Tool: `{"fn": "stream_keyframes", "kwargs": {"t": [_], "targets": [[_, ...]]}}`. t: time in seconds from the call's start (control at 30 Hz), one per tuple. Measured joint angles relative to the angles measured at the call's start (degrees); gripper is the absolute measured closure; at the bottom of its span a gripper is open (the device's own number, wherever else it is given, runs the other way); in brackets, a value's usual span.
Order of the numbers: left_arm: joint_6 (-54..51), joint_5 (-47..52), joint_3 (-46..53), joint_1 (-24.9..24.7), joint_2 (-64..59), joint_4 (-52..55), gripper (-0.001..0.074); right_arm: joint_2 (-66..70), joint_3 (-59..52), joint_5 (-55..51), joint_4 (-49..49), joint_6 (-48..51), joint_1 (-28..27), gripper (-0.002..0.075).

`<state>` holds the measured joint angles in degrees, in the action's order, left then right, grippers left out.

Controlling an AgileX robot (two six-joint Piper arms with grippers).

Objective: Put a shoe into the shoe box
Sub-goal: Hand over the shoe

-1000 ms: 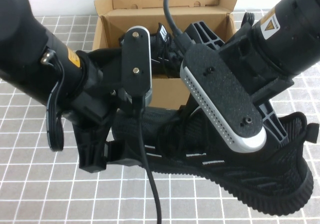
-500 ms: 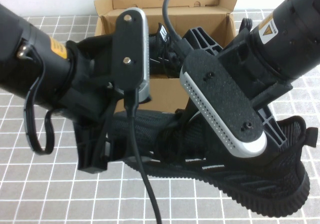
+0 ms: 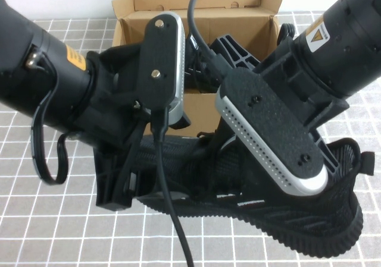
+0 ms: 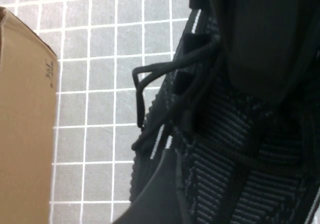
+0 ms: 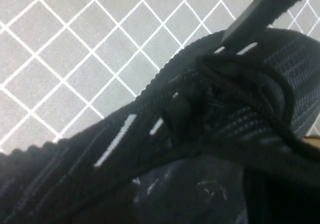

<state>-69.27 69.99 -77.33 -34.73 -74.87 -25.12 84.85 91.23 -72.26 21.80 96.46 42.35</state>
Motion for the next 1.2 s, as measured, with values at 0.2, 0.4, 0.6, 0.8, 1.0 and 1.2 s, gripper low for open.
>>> {"fn": "stream_keyframes", "kwargs": {"t": [0.2, 0.4, 0.6, 0.8, 1.0, 1.2], "targets": [[0.25, 0.33, 0.00, 0.00, 0.00, -0.46, 0.0065, 0.00, 0.00, 0.00, 1.10, 3.08, 0.00, 0.0722], [0.25, 0.33, 0.00, 0.00, -0.04, -1.44, 0.0065, 0.00, 0.00, 0.00, 1.71, 4.94, 0.00, 0.0722], [0.33, 0.33, 0.00, 0.00, -1.33, -2.57, 0.0065, 0.00, 0.00, 0.00, 2.29, 5.37, 0.00, 0.0722], [0.38, 0.42, 0.00, 0.00, -2.70, -2.79, 0.0065, 0.00, 0.00, 0.00, 2.29, 5.49, 0.00, 0.0722], [0.27, 0.42, 0.00, 0.00, -2.84, -2.79, 0.0065, 0.00, 0.00, 0.00, 2.29, 5.60, 0.00, 0.0722], [0.05, 0.42, 0.00, 0.00, -2.95, -2.79, 0.0065, 0.00, 0.00, 0.00, 2.52, 5.60, 0.00, 0.0722]]}}
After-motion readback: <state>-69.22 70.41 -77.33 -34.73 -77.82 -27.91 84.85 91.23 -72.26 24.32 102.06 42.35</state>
